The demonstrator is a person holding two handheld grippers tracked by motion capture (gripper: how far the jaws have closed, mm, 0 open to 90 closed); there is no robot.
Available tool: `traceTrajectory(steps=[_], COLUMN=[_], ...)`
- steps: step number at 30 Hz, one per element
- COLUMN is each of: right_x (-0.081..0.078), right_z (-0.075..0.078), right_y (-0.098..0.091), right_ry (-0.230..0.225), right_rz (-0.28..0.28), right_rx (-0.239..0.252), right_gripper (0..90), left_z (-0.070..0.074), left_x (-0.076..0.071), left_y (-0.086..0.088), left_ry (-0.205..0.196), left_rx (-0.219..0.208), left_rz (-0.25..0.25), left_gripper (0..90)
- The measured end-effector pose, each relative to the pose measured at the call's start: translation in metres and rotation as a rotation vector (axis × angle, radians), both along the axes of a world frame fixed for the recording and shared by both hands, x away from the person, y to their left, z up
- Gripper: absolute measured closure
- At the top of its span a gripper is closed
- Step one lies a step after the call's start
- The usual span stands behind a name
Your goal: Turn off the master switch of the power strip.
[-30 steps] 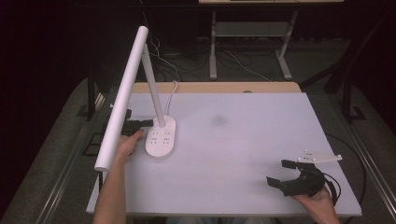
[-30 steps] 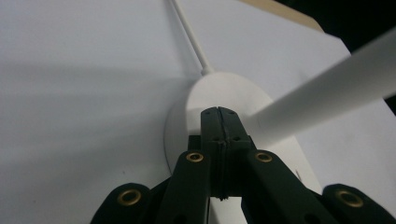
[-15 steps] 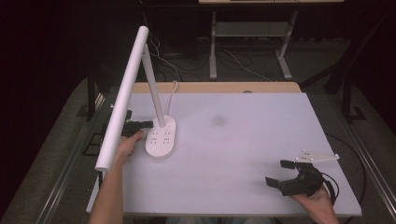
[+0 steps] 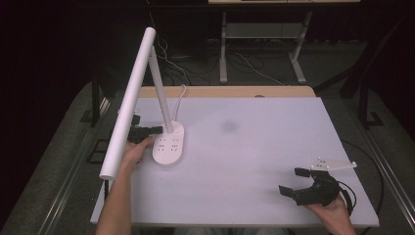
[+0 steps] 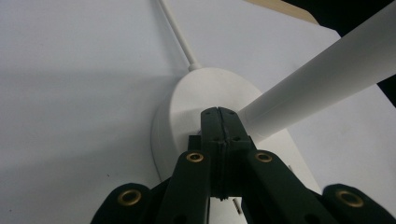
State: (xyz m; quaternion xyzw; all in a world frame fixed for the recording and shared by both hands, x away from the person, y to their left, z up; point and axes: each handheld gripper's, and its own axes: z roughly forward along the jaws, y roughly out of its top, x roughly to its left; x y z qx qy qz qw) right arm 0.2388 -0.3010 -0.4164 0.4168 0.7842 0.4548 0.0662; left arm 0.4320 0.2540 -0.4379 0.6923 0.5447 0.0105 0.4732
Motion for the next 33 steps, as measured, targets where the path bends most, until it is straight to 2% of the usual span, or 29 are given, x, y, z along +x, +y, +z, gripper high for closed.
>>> traceTrajectory(steps=[3, 6, 9, 13, 16, 17, 19, 22, 25, 28, 30, 33], right_x=[0.0, -0.001, -0.001, -0.002, -0.001, -0.001, 0.0, 0.001, 0.001, 0.001, 0.001, 0.001], right_z=[0.0, 0.0, 0.0, 0.001, 0.0, 0.0, 0.0, 0.0, -0.001, -0.001, -0.001, -0.001], right_y=[0.0, 0.002, 0.002, 0.002, 0.001, 0.001, 0.0, -0.001, -0.001, 0.0, 0.0, 0.0], right_ry=[-0.003, -0.003, -0.004, 0.0, -0.002, -0.001, -0.005, 0.0, -0.001, 0.002, 0.001, 0.002], right_rz=[0.002, 0.006, 0.014, 0.012, 0.012, 0.01, 0.006, 0.001, 0.002, 0.004, 0.003, 0.001], right_rx=[-0.001, -0.003, -0.004, -0.002, -0.003, -0.002, 0.001, 0.003, 0.003, 0.0, 0.003, 0.005], right_gripper=[0.7, 0.7, 0.7, 0.7, 0.7, 0.7, 0.7, 0.7, 0.7, 0.7, 0.7, 0.7], left_z=[-0.001, 0.001, 0.0, 0.001, 0.003, 0.004, 0.005, 0.008, 0.011, 0.02, 0.026, 0.032], left_x=[0.0, 0.0, 0.002, 0.002, 0.001, 0.001, 0.0, -0.001, -0.002, -0.004, -0.006, -0.011], left_y=[0.001, -0.003, -0.006, -0.008, -0.01, -0.01, -0.009, -0.009, -0.006, -0.001, 0.002, 0.007], left_ry=[0.01, -0.003, 0.003, 0.007, 0.001, 0.002, 0.003, -0.009, -0.027, -0.056, -0.073, -0.085], left_rx=[-0.016, 0.017, 0.012, 0.023, 0.052, 0.061, 0.034, 0.068, 0.059, 0.015, 0.002, 0.027], left_rz=[0.012, 0.043, 0.061, 0.071, 0.073, 0.059, 0.064, 0.038, 0.063, 0.093, 0.1, 0.113], left_gripper=[90.0, 90.0, 90.0, 90.0, 90.0, 90.0, 90.0, 90.0, 90.0, 90.0, 89.9, 89.5])
